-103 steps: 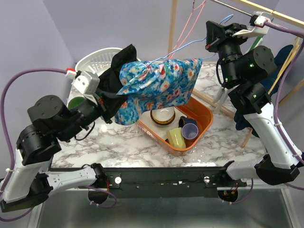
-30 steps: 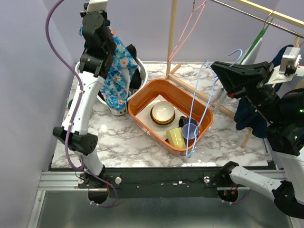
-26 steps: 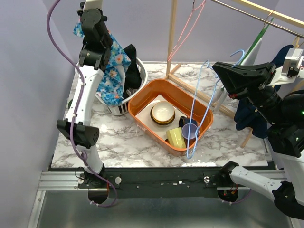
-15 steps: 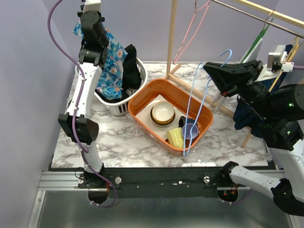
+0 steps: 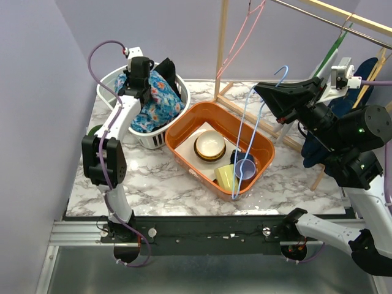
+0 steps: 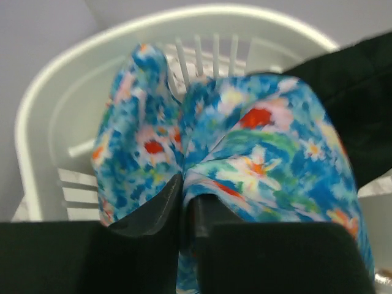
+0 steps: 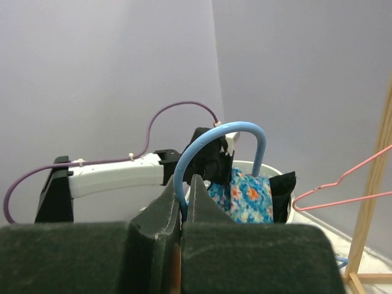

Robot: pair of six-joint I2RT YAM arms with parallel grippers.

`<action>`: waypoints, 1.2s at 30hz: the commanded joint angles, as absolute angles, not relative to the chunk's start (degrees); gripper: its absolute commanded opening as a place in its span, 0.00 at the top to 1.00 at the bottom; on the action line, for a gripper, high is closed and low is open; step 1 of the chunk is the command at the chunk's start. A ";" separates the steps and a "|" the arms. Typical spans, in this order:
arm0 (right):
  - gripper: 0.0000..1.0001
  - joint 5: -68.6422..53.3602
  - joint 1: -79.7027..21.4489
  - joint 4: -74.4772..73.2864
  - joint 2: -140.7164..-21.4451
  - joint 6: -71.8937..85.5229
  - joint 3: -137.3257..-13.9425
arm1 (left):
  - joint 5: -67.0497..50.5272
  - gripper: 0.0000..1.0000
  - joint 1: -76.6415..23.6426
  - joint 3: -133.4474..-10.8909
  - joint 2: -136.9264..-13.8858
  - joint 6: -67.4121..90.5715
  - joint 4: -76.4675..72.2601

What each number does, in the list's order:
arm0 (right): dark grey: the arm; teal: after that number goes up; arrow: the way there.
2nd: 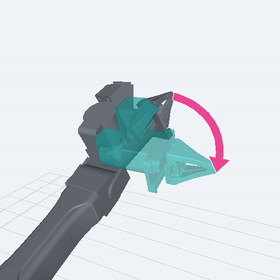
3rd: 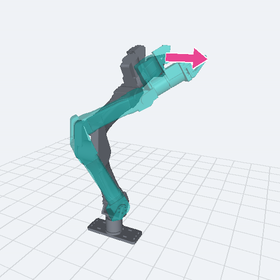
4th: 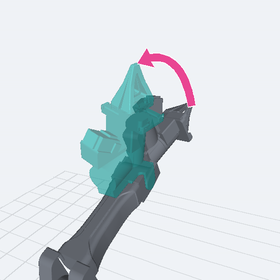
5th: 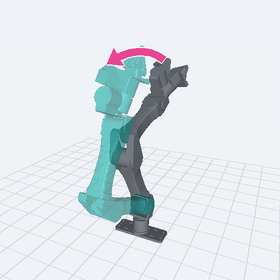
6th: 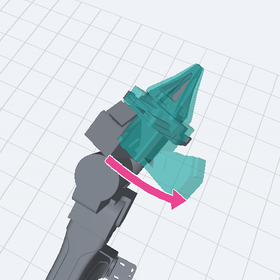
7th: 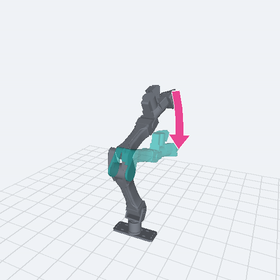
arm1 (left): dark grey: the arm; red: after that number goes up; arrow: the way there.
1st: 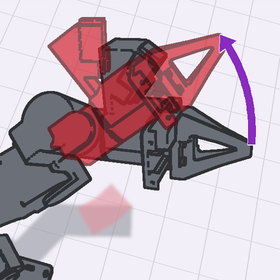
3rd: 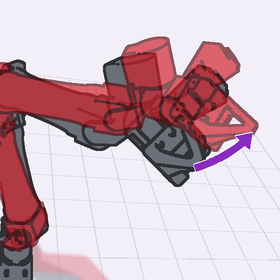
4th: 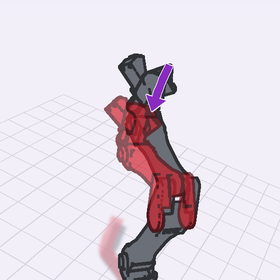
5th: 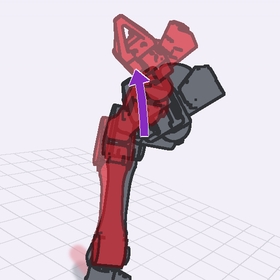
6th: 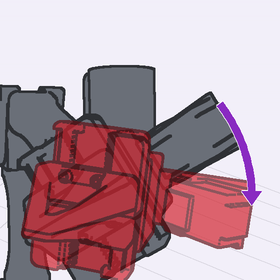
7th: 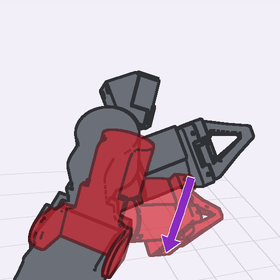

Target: Remove the skirt from the hanger

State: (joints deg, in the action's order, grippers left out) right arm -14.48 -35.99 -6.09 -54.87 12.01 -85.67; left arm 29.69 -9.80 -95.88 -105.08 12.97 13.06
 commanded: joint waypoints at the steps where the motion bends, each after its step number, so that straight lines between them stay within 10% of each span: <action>1: 0.99 -13.28 -35.86 -7.64 -54.58 12.57 -86.84 | 22.86 0.46 -9.32 -101.68 -108.54 18.81 24.94; 8: 0.99 -10.28 -35.86 -9.05 -55.02 13.62 -86.05 | 19.87 0.01 -9.32 -111.79 -105.40 17.76 34.89; 23: 0.99 -5.19 -35.86 -13.27 -61.70 16.43 -88.42 | -22.71 0.07 -10.89 -107.77 -83.51 19.25 30.68; 36: 0.99 13.25 -36.56 -17.14 -66.26 11.96 -90.35 | -30.68 0.14 -31.72 -106.26 -73.14 16.34 36.74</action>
